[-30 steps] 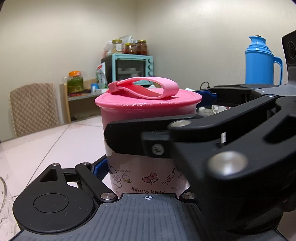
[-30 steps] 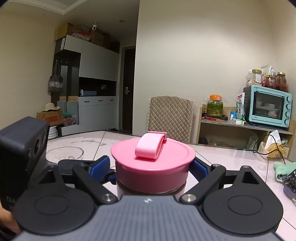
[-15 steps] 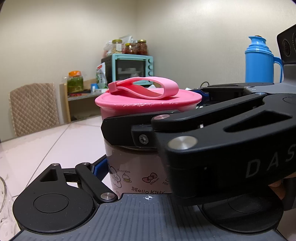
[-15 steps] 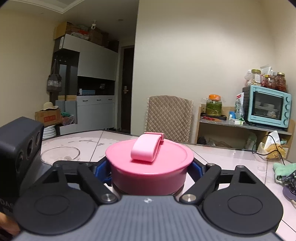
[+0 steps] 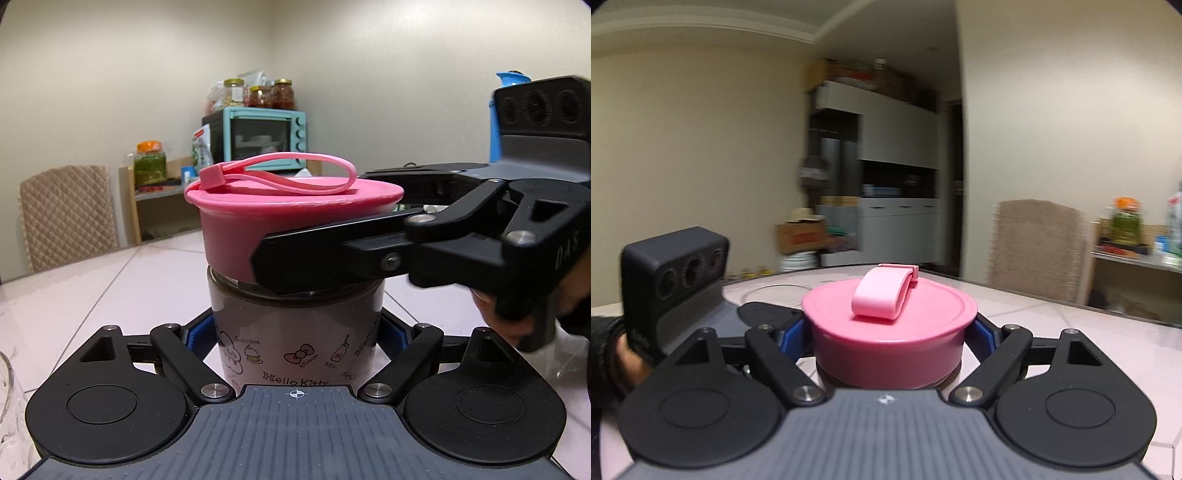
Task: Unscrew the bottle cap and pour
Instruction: 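Regrip the lid and twist it again with the right gripper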
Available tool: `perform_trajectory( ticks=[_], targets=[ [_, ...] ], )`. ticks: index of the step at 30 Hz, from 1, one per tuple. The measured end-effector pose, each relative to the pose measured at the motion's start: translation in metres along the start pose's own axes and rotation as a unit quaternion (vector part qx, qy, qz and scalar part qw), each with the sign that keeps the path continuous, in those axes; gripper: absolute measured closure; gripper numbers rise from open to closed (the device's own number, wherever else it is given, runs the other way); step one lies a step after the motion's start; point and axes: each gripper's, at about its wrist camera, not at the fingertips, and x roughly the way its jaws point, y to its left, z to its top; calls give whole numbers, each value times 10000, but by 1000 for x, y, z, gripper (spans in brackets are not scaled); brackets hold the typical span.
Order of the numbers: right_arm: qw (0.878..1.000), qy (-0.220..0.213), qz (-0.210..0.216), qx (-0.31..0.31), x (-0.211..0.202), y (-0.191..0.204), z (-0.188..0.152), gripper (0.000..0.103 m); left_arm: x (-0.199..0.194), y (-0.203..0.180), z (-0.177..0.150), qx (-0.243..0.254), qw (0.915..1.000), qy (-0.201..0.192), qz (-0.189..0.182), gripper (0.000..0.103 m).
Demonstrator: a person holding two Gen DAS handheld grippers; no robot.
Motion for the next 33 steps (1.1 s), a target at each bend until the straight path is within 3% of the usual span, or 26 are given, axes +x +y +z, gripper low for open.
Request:
perform_trajectory(
  ticks=[6, 9, 18, 33],
  targets=[
    [10000, 1, -14, -23, -2, 1, 4, 17, 0, 0, 0, 3, 10000, 1, 0, 13],
    [9991, 140, -394, -14, -4, 10, 9, 10, 1, 1, 1, 1, 10000, 2, 0, 13],
    [9892, 195, -1442, 183, -14, 43, 19, 6, 3, 4, 3, -1, 10000, 2, -1, 13],
    [9734, 91, -2248, 430, 8, 64, 10, 6, 6, 5, 5, 2, 10000, 0, 0, 13]
  ],
)
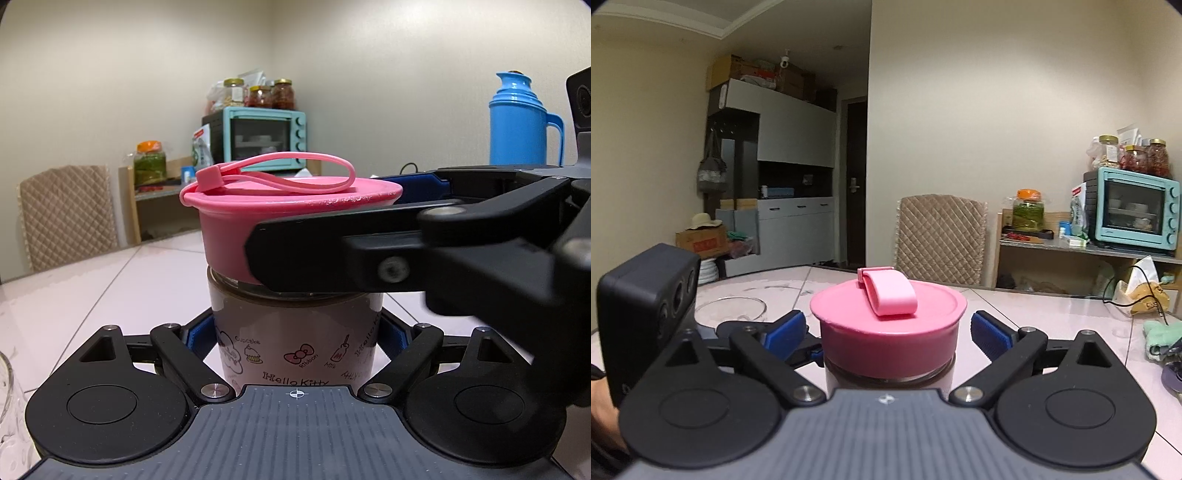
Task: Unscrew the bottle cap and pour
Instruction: 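Regrip the lid and twist it again with the right gripper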
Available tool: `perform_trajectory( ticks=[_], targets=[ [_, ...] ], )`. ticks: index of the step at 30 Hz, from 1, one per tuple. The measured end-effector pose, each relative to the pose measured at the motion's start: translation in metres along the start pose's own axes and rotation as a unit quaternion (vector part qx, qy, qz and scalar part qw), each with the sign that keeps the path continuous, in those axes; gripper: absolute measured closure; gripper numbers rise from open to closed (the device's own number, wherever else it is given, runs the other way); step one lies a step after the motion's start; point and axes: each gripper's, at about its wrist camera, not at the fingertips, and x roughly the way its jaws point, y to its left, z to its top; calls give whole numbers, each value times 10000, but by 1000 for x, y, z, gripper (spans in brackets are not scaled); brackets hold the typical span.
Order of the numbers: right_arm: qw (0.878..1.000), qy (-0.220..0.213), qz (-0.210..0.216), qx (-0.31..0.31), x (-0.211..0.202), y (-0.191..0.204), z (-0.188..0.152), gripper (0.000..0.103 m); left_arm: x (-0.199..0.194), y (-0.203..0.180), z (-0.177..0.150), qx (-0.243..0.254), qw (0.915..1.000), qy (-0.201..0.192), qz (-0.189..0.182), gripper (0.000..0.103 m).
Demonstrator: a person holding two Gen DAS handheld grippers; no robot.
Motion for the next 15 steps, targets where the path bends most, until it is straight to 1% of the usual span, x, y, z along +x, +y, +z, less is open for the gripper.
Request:
perform_trajectory(
  ticks=[11, 15],
  targets=[
    [9998, 16, -207, 77, 7, 11, -2, 7, -3, -1, -2, 1, 10000, -1, 1, 13],
    [9997, 54, -247, 31, 8, 11, -3, 13, -4, -2, -2, 2, 10000, -1, 1, 13]
  ],
)
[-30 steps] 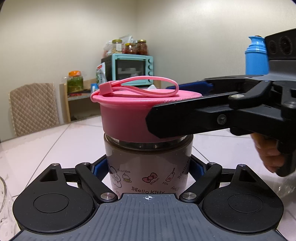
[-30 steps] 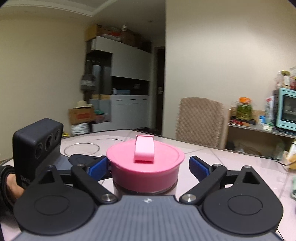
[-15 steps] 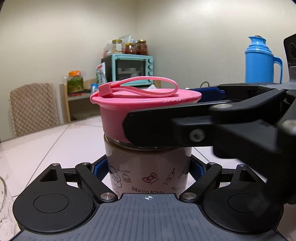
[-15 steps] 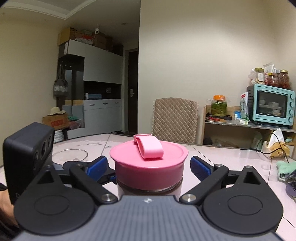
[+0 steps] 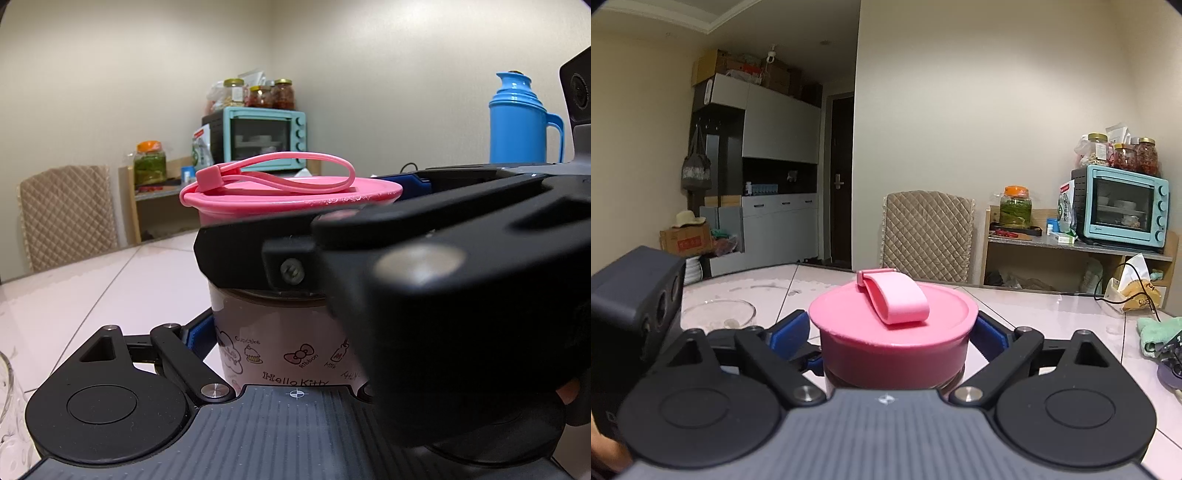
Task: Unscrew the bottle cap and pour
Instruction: 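Regrip the lid and twist it again with the right gripper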
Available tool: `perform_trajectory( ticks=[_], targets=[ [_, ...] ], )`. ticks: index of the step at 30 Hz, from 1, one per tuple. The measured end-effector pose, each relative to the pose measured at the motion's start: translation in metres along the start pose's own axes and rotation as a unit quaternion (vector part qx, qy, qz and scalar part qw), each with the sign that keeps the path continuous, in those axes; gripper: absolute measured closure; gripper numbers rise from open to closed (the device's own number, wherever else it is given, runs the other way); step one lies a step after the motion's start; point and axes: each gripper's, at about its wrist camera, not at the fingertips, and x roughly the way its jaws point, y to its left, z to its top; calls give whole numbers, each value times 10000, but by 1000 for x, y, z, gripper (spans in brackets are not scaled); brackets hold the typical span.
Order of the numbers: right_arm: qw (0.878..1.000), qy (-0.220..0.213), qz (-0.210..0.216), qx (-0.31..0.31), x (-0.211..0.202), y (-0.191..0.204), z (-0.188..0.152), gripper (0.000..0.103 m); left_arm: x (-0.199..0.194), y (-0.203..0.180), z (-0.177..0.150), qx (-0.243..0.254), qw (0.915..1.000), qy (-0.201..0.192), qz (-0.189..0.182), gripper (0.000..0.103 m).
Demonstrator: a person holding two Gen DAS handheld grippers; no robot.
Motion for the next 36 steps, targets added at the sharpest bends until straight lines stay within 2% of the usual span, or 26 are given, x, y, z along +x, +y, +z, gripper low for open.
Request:
perform_trajectory(
  ticks=[3, 10, 17, 28, 35, 36],
  targets=[
    [10000, -2, -27, 3, 1, 0, 0, 17, 0, 0, 0, -2, 10000, 0, -1, 13],
    [9999, -9, 103, -30, 0, -2, -1, 18, 0, 0, 0, -1, 10000, -1, -1, 13],
    [9974, -120, 706, -86, 0, -22, -5, 18, -1, 1, 0, -4, 10000, 1, -2, 13],
    [9852, -311, 1680, -125, 3, -51, -8, 18, 0, 2, -1, -1, 10000, 0, 0, 13],
    [9841, -297, 1748, -142, 1, -50, -5, 17, 0, 2, -1, 4, 10000, 0, 1, 13],
    [9850, -273, 1697, -118, 0, -49, -4, 15, 0, 2, -1, 3, 10000, 0, 2, 13]
  ],
)
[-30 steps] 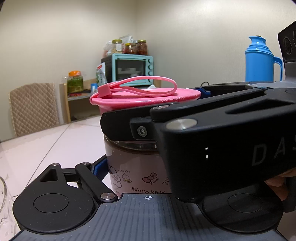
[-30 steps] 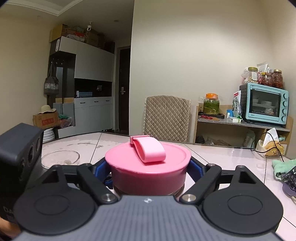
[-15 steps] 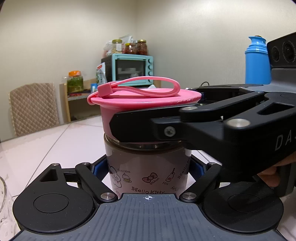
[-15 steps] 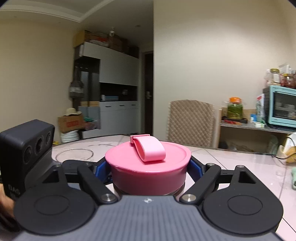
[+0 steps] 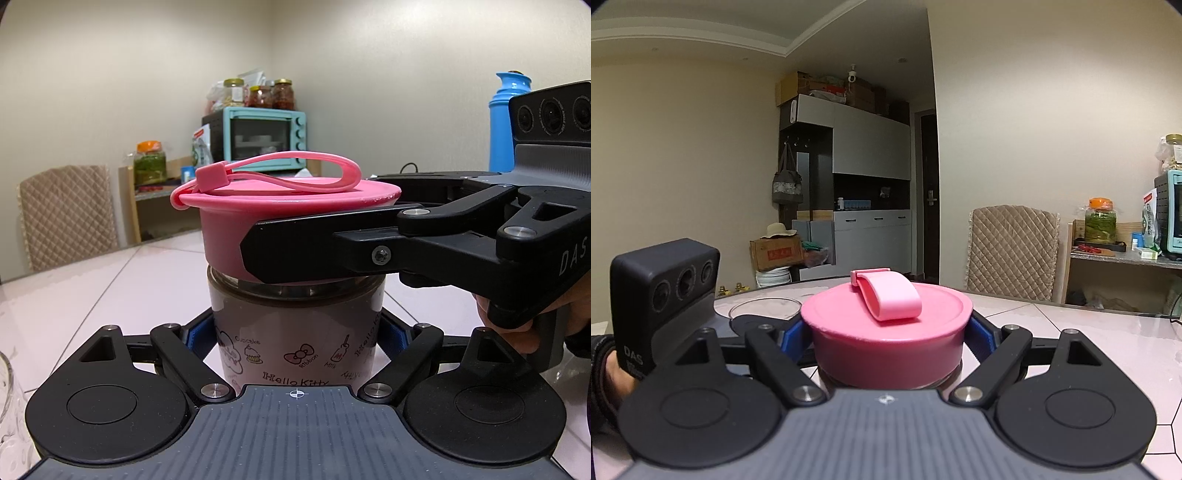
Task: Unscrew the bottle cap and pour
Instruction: 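Regrip the lid and twist it again with the right gripper, then lift the loosened pink lid up off the jar with the right gripper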
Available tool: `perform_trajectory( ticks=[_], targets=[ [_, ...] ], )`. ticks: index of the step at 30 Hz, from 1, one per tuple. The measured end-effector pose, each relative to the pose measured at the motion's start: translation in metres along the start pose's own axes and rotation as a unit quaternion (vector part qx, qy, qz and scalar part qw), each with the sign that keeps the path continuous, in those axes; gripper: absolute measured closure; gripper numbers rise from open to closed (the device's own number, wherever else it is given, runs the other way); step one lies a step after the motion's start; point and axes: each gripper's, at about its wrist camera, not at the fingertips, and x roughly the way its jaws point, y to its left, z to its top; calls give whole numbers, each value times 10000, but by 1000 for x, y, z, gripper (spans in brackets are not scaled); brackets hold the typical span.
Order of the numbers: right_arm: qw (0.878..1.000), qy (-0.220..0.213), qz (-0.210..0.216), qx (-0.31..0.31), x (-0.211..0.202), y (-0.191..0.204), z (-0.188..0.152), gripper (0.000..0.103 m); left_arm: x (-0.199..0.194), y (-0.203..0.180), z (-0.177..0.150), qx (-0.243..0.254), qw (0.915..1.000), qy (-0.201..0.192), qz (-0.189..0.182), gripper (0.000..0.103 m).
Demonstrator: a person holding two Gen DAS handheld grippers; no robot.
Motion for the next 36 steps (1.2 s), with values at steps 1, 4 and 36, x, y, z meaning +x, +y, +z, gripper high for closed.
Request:
perform_trajectory(
  ticks=[1, 4, 36],
  targets=[
    [10000, 11, -77, 14, -1, 2, 1, 11, 0, 1, 0, -7, 10000, 1, -4, 13],
    [9994, 22, -338, 16, -6, 10, 3, 6, 0, 2, 0, -8, 10000, 0, -5, 13],
    [9934, 78, -1142, 116, 8, 36, 4, 17, 0, 2, 0, -16, 10000, -4, -20, 13]
  ],
)
